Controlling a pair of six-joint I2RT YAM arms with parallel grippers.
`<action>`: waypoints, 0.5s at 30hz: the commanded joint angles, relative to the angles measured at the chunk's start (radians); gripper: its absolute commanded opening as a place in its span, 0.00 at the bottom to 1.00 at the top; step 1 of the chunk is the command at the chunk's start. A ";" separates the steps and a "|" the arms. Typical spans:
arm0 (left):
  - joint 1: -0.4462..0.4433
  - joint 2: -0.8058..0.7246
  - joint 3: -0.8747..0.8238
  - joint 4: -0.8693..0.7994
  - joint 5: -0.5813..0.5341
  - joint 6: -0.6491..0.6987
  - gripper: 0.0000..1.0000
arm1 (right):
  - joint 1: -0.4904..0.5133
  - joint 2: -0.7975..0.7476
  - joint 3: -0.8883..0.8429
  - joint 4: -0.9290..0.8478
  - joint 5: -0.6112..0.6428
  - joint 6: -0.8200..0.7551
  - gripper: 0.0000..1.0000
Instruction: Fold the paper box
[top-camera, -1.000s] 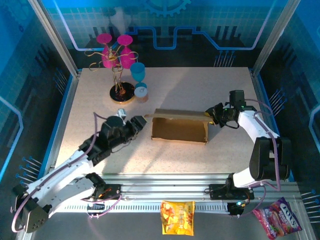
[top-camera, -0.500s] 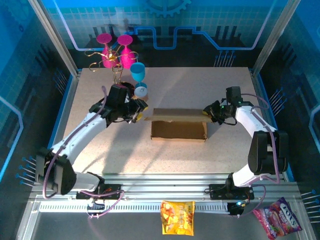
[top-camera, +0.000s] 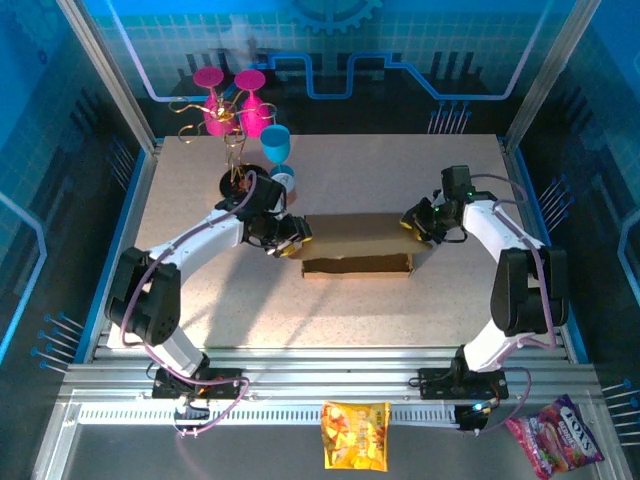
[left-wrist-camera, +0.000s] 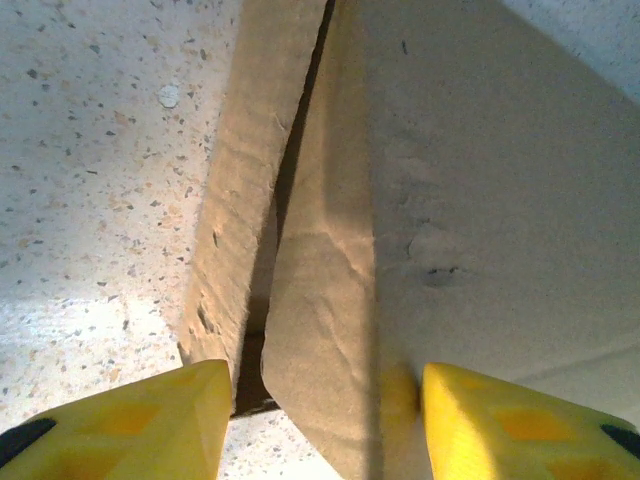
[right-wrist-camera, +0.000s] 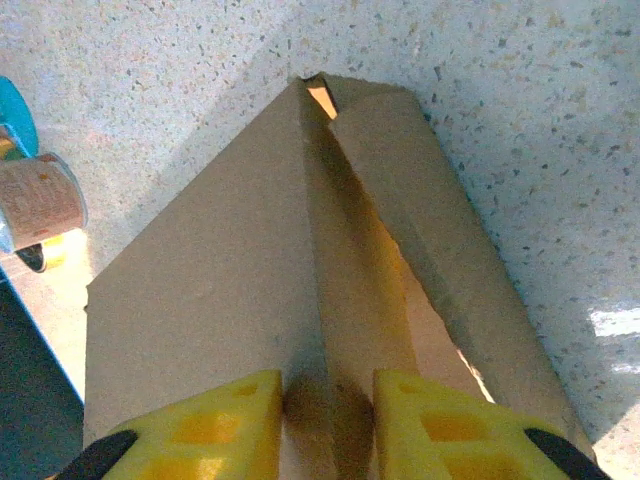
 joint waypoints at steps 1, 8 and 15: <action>-0.005 0.026 -0.033 0.039 0.025 0.067 0.54 | 0.019 0.024 0.054 -0.079 0.037 -0.073 0.32; -0.005 0.099 -0.040 0.038 0.010 0.106 0.47 | 0.019 -0.005 0.104 -0.133 0.070 -0.130 0.45; -0.003 0.121 -0.042 0.073 -0.013 0.156 0.39 | -0.045 -0.013 0.096 -0.139 0.056 -0.230 0.57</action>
